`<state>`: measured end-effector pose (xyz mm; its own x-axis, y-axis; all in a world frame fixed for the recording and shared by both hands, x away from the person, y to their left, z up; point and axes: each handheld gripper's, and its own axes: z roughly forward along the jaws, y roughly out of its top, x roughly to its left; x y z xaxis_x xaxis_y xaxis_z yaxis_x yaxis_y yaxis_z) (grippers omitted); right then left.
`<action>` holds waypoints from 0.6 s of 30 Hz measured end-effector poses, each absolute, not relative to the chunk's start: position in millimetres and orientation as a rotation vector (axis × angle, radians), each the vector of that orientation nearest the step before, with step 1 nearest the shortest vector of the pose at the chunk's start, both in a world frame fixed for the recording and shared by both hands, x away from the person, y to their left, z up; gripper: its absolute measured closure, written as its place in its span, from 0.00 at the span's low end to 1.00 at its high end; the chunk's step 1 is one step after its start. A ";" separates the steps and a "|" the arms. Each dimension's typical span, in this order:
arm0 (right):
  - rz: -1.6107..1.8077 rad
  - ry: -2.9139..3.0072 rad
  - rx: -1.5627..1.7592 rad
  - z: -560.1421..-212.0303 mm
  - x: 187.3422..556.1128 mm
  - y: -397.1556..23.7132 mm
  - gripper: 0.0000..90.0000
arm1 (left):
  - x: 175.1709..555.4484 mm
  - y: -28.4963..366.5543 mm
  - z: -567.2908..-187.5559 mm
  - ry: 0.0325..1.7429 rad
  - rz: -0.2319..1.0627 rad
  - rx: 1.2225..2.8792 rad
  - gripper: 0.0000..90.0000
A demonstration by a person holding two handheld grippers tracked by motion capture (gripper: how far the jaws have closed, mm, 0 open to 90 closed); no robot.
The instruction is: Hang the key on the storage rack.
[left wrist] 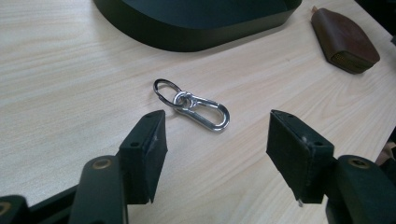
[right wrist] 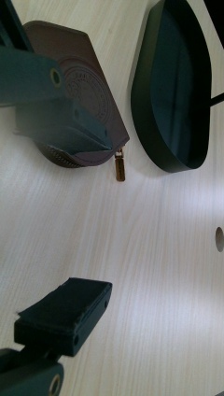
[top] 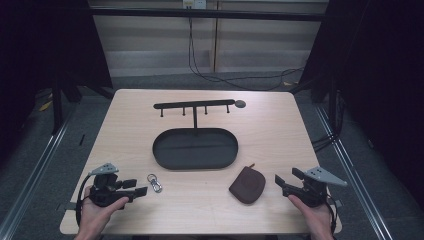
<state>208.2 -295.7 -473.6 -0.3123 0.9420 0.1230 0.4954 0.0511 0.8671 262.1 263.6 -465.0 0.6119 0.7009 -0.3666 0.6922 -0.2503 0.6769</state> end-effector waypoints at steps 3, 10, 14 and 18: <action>1.209 1.838 1.449 -473.2 207.9 -297.0 0.30 | 262.3 264.4 -463.3 1.106 0.026 1.972 0.43; 1.232 1.864 1.465 -472.3 208.5 -296.9 0.29 | 263.1 269.3 -460.5 1.133 0.038 1.945 0.41; 1.221 1.868 1.463 -471.8 207.4 -296.2 0.29 | 262.8 268.0 -457.0 1.105 0.025 1.961 0.41; 1.215 1.868 1.467 -471.3 207.3 -295.8 0.29 | 262.9 264.0 -451.9 1.091 0.035 2.007 0.47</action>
<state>207.3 -295.8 -471.3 -0.3185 0.9353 0.1539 0.5201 0.0368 0.8533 262.9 264.0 -451.9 0.6225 0.7056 -0.3384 0.6822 -0.2774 0.6765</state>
